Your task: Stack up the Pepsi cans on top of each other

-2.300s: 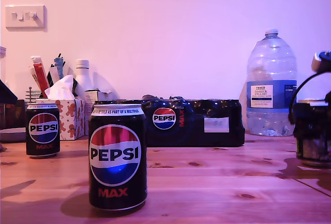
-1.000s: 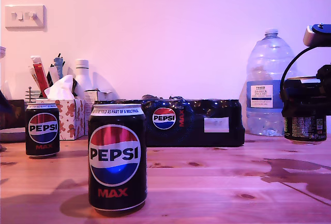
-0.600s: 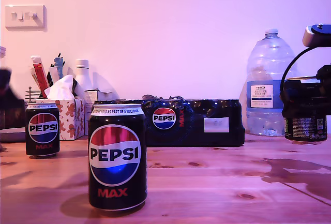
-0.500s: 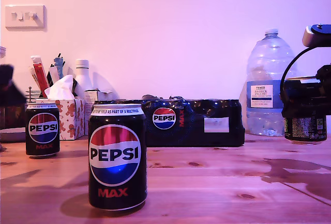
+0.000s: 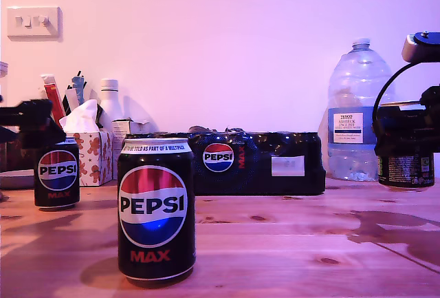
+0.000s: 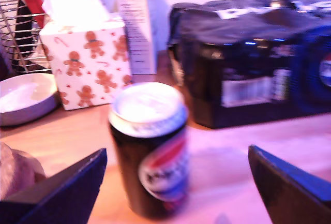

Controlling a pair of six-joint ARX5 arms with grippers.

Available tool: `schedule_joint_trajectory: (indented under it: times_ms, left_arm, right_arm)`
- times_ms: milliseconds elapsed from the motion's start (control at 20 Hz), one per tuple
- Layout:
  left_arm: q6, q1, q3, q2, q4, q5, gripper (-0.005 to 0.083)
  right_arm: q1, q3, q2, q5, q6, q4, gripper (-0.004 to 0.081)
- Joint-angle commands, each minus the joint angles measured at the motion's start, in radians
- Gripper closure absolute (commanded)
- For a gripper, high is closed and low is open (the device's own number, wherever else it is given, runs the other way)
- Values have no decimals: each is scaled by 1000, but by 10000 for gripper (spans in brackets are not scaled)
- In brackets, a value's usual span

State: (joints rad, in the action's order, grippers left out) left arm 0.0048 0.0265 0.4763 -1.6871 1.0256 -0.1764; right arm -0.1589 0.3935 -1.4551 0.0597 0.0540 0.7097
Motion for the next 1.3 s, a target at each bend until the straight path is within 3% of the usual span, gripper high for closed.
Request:
schedule_joint_trajectory:
  times_ms: [0, 300, 550, 1150, 1250]
  left_arm:
    - [4, -11, 25, -56, 19, -12, -17]
    - [5, -35, 143, -227, 53, -106, -17]
    - [5, -37, 222, -318, 44, -120, -17]
    - [50, -38, 235, -336, -11, -118, 1]
    - [57, -37, 237, -336, -12, -111, 121]
  right_arm:
    - [-5, 14, 29, -1, 3, 41, 403]
    - [-5, 14, 29, -2, 4, 41, 403]
    - [-5, 14, 29, -2, 5, 41, 403]
    - [-5, 14, 29, -2, 6, 40, 403]
    - [-5, 14, 29, -2, 6, 40, 403]
